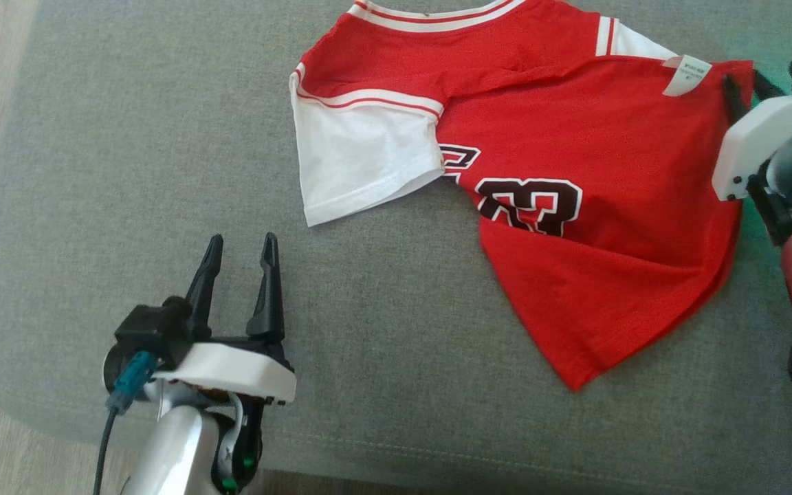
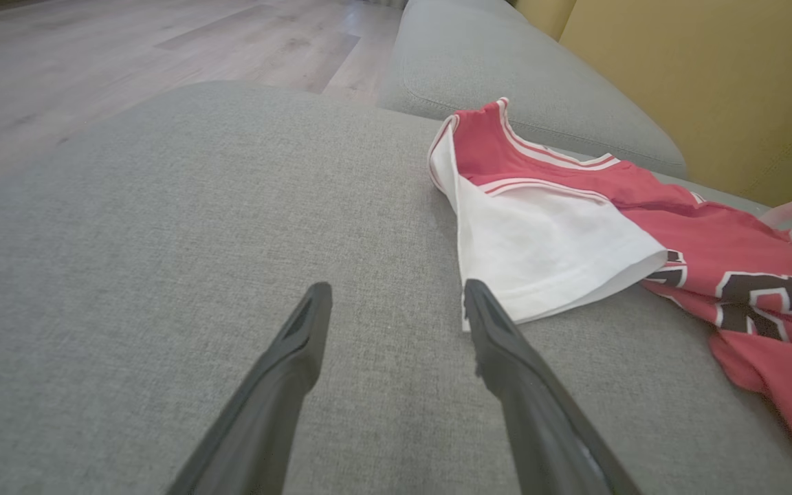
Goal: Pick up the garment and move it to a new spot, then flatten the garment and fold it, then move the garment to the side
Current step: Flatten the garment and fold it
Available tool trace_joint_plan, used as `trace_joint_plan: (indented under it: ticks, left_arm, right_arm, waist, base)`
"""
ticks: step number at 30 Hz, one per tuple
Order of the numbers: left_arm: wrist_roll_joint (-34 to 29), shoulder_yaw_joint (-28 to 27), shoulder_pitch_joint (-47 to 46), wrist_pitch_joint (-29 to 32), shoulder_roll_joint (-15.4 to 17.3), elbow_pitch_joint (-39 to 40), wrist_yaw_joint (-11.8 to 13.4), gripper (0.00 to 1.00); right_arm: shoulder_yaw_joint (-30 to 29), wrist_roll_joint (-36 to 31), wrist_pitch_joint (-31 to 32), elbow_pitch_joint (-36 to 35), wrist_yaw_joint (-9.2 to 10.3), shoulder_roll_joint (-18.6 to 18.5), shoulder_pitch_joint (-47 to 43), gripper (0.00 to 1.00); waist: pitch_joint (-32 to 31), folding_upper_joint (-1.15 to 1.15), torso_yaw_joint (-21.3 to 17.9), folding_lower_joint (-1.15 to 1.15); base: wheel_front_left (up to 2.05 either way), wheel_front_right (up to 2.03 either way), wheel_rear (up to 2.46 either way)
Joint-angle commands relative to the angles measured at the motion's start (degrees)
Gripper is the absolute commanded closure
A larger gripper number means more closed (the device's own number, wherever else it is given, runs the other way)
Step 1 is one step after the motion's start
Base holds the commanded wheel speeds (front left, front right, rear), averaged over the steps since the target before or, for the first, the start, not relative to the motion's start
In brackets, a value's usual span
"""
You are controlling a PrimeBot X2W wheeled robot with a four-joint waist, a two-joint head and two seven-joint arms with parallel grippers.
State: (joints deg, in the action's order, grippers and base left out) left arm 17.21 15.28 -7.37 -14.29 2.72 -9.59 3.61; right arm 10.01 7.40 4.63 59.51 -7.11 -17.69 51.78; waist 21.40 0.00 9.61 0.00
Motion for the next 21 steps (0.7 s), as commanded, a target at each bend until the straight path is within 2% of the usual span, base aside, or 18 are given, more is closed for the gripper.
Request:
trace_joint_plan:
  ticks: [1, 2, 3, 4, 13, 21]
  left_arm:
    - [-0.53, -1.68, -1.34, -0.71, 0.16, 1.62, 0.26, 0.0]
    - [-0.6, -1.68, -1.38, -0.71, 0.16, 1.57, 0.25, 0.0]
    - [-0.67, -1.69, -1.41, -0.71, 0.16, 1.53, 0.24, 0.0]
    - [-0.73, -1.71, -1.43, -0.71, 0.16, 1.49, 0.25, 0.0]
    - [-1.33, -2.27, -0.87, -0.71, 0.16, 1.0, 0.21, 0.0]
    - [-1.41, -2.27, 0.47, -0.71, 0.16, 0.31, 0.09, 0.0]
  right_arm:
    - [1.07, 0.49, -0.56, -1.34, -0.37, -0.34, 1.45, 0.71]
    - [1.78, 1.1, -0.85, -1.05, -0.37, -0.4, 1.71, 0.81]
    - [2.5, 1.54, -1.25, -0.82, -0.37, -0.55, 1.96, 0.96]
    - [3.14, 2.0, -1.68, -0.62, -0.37, -0.71, 2.2, 1.0]
    - [8.16, 3.74, -8.1, -1.18, -0.37, -1.69, 4.86, 1.0]
    - [12.09, 4.73, -14.88, -6.43, -0.37, -0.34, 5.55, 1.0]
  waist:
    - [0.02, 0.0, -0.05, 0.0]
    - [0.05, 0.0, -0.12, 0.0]
    - [0.06, 0.0, -0.2, 0.0]
    - [0.04, 0.0, -0.28, 0.0]
    - [-2.02, 0.0, -2.43, 0.0]
    - [-6.2, 0.0, -5.51, 0.0]
  base:
    - [0.0, 0.0, 0.0]
    - [0.0, 0.0, 0.0]
    - [0.0, 0.0, 0.0]
    - [0.0, 0.0, 0.0]
    - [0.0, 0.0, 0.0]
    - [0.0, 0.0, 0.0]
